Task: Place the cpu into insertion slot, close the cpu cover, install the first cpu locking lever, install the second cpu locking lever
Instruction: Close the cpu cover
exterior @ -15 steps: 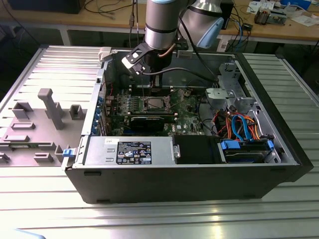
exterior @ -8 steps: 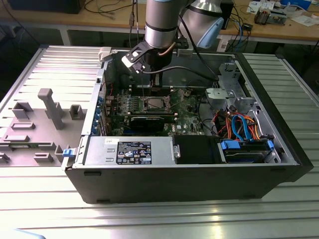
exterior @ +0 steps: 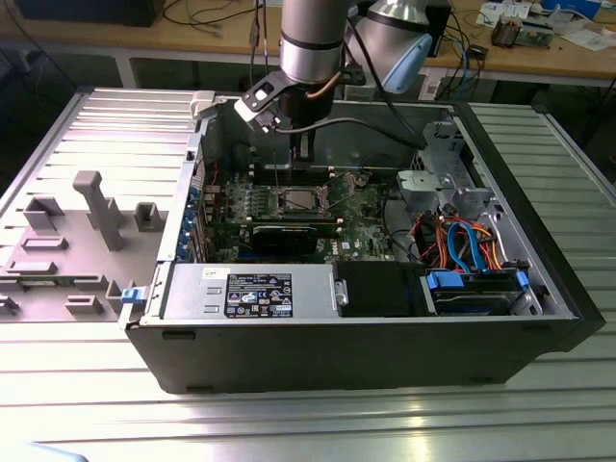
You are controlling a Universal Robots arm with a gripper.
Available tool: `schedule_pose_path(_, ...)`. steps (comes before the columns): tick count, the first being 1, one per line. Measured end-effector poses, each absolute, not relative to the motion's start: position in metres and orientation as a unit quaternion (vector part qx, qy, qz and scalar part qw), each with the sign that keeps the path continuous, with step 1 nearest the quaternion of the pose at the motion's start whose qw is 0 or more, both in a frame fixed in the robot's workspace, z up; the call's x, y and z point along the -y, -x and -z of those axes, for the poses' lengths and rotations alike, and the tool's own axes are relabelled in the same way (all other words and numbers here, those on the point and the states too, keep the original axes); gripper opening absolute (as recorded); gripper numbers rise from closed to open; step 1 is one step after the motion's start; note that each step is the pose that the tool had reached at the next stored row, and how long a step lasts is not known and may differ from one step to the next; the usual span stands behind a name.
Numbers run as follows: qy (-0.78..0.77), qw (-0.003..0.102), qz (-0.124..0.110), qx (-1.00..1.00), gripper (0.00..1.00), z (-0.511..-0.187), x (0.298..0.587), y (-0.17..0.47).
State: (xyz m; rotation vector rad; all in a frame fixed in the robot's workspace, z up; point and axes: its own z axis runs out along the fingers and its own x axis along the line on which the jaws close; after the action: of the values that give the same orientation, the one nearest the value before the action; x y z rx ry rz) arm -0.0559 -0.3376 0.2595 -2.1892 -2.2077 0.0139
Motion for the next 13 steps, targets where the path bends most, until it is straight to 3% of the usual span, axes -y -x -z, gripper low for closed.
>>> schedule_pose_path(13, 0.704, 0.014, -0.002, 0.710, 0.11, -0.2673, 0.3376, 0.0564)
